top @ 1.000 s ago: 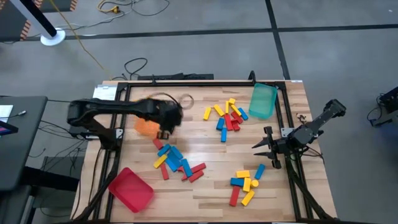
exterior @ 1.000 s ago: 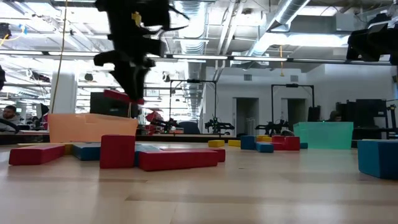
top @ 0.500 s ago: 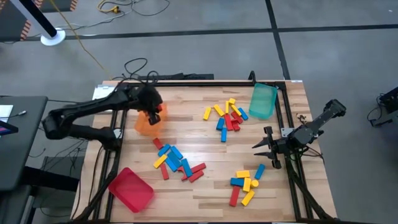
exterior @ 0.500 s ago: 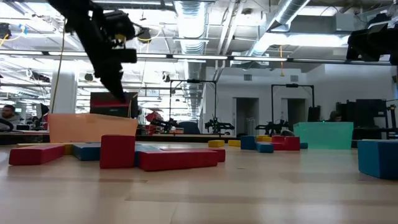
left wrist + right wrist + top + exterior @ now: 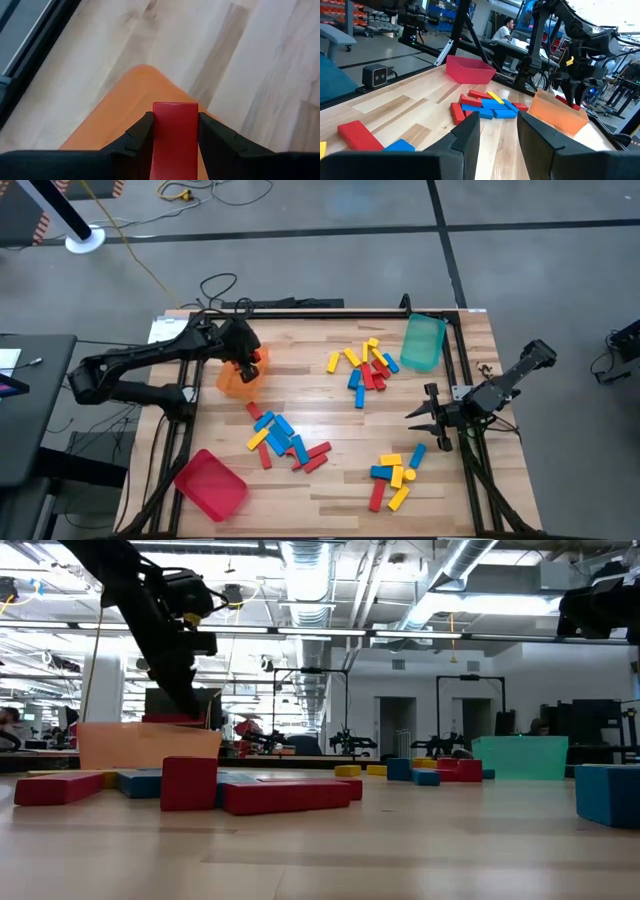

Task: Sort blocks
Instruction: Put the red wooden block into the orange bin, then put the yellow wooden block into the green bin

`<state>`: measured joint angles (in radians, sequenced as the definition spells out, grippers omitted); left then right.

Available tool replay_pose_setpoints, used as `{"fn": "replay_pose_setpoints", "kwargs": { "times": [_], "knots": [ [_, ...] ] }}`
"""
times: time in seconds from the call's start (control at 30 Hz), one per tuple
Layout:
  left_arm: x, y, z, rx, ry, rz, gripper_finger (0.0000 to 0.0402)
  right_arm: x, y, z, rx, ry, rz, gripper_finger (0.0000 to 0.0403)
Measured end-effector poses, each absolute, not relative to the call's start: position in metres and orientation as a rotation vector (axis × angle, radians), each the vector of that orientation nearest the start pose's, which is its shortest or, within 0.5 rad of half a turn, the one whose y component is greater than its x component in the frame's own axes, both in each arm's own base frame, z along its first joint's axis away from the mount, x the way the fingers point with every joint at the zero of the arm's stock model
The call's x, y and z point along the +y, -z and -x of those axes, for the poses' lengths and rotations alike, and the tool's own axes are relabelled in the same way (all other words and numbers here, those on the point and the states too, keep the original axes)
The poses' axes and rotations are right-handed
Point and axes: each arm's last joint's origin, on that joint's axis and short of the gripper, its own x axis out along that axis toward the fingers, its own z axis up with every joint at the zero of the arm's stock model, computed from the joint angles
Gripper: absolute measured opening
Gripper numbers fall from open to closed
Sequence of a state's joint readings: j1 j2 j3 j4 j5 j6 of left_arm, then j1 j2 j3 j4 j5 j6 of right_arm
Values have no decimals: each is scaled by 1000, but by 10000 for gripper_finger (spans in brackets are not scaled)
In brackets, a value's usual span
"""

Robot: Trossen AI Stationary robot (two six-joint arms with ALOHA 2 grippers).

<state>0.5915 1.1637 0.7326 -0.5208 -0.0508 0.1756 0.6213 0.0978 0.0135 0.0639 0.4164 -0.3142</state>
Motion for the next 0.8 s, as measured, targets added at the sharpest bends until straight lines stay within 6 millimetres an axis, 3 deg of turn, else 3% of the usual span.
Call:
{"fn": "replay_pose_setpoints", "kwargs": {
  "times": [0.17,0.5,0.8],
  "knots": [
    [123,-219,-181,972,-499,136,135,49,-167,-89,-15,-206,323,147],
    [124,-220,-182,958,-530,140,205,49,-167,-89,-15,-206,323,147],
    [124,-220,-182,951,-541,141,212,49,-168,-89,-37,-202,310,147]
  ]
}}
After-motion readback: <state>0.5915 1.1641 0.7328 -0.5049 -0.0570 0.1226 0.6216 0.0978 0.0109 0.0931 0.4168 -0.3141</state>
